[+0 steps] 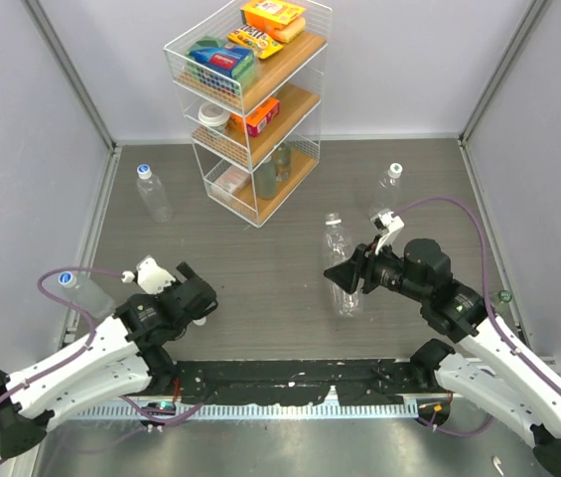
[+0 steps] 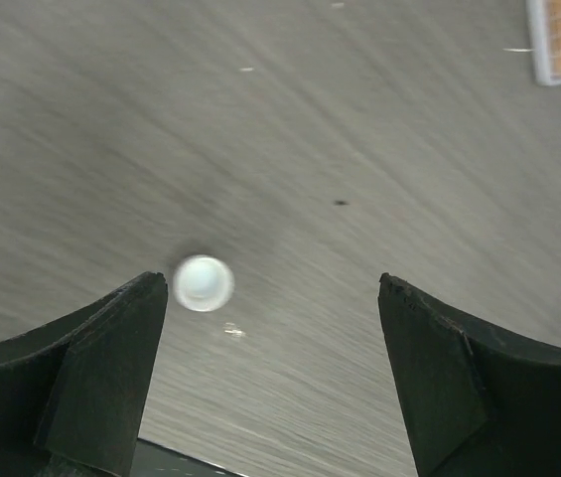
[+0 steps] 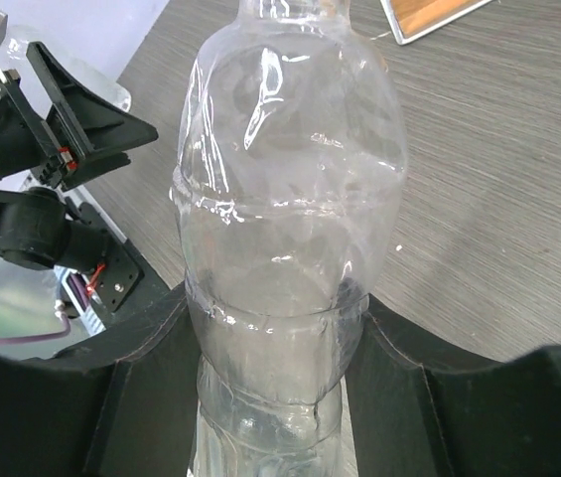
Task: Screw on the bottle caps
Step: Move the bottle cap to the center of the board.
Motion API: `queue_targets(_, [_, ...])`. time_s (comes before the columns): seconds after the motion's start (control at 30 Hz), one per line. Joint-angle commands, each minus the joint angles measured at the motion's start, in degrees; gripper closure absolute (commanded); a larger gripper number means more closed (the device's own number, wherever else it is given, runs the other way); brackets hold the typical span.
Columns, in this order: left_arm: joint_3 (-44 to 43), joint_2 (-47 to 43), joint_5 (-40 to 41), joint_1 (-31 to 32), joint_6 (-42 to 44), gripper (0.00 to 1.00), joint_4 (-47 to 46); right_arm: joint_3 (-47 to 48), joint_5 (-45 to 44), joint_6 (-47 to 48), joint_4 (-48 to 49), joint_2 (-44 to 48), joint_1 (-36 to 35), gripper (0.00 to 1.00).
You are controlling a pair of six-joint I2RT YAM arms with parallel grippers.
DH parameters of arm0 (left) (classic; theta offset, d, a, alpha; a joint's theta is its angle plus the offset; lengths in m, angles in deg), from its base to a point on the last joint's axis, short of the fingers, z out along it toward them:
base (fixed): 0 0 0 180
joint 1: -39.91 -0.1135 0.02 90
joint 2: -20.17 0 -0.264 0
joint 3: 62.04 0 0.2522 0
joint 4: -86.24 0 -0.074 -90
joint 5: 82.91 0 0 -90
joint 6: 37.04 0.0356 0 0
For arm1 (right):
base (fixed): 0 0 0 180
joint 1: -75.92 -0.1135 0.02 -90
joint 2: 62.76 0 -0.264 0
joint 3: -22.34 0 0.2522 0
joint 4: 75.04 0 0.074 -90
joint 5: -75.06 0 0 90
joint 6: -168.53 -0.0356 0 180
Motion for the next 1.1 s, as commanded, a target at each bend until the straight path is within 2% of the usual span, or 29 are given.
queue_targets(0.0, [1.9, 2.3, 3.0, -1.3, -9.1, 0.11, 7.5, -0.1, -0.8, 2.6, -1.6, -1.3, 0.1, 0.60])
queue_targets(0.1, [1.9, 4.4, 3.2, -1.3, -12.5, 0.21, 10.5, -0.1, 0.3, 3.0, -2.4, -2.7, 0.2, 0.60])
queue_targets(0.17, [3.0, 5.8, 3.0, -1.3, -13.2, 0.25, 9.3, -0.6, 0.5, 2.9, -2.2, -3.0, 0.1, 0.60])
queue_targets(0.3, [3.9, 10.6, 0.3, -2.0, -7.9, 0.27, 1.9, -0.7, 0.1, 3.3, -2.8, -3.4, 0.1, 0.60])
queue_targets(0.43, [2.5, 17.8, -2.6, -2.5, -5.7, 0.25, 0.7, -0.6, -0.1, 3.8, -3.3, -2.8, 0.1, 0.60])
queue_targets(0.6, [3.1, 24.4, -6.7, -2.8, -1.0, 0.34, -7.7, -0.6, -1.2, 4.3, -4.4, -2.8, 0.1, 0.60])
queue_targets(0.77, [0.0, 31.0, -8.4, -3.3, 2.3, 0.43, -9.4, -0.6, -2.6, 4.8, -5.2, -2.6, 0.1, 0.60])
queue_targets(0.97, [-4.5, 37.0, -9.7, -3.3, 6.5, 0.64, -9.3, -0.5, -3.6, 5.0, -5.6, -2.3, 0.1, 0.60])
queue_targets(1.07, [-5.8, 38.4, -11.3, -3.3, 10.7, 0.73, -14.5, -0.6, -3.9, 4.9, -5.6, -2.2, 0.1, 0.60])
